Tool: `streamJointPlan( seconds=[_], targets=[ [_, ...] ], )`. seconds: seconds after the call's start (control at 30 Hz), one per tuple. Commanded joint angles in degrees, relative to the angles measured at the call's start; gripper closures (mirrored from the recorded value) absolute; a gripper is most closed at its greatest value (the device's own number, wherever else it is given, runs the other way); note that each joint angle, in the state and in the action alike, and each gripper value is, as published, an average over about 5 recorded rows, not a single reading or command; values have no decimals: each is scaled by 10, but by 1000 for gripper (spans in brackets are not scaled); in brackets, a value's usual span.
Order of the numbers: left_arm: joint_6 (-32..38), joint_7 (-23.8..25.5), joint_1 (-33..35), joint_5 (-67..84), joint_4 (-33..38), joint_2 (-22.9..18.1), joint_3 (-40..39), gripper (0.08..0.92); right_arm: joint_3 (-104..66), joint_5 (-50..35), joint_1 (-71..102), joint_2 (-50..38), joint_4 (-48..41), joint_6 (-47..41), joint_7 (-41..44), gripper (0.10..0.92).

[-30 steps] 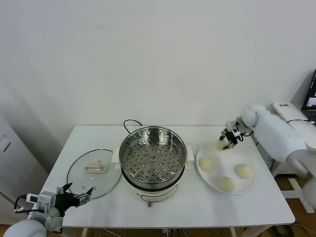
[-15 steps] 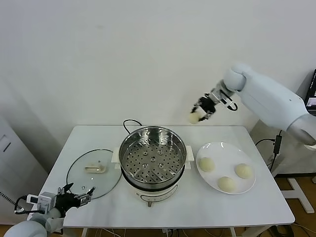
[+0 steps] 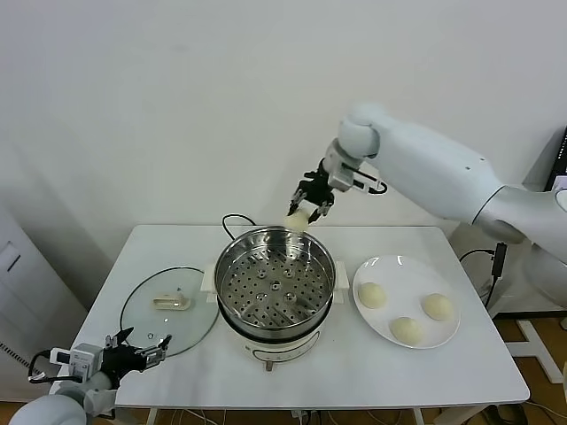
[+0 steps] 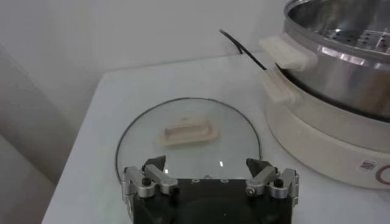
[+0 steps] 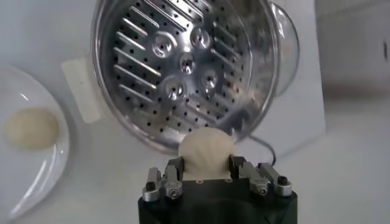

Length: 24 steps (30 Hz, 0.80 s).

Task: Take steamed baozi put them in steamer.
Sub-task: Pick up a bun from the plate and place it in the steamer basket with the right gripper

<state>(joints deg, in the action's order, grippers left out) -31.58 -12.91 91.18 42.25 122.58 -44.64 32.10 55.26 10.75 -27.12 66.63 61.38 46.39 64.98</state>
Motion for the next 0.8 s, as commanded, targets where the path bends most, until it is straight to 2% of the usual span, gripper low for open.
streamJointPlan(
  seconds=[0.03, 0.43, 0.8],
  targets=[
    [-2, -1, -2, -1, 0, -1, -1, 177, -33, 119, 58, 26, 37, 36, -9, 550],
    [-5, -2, -1, -5, 1, -4, -5, 177, -82, 230, 138, 56, 25, 36, -31, 550],
    [-5, -1, 1, -4, 4, -4, -4, 177, -90, 249, 159, 64, 12, 36, -37, 534]
  ],
)
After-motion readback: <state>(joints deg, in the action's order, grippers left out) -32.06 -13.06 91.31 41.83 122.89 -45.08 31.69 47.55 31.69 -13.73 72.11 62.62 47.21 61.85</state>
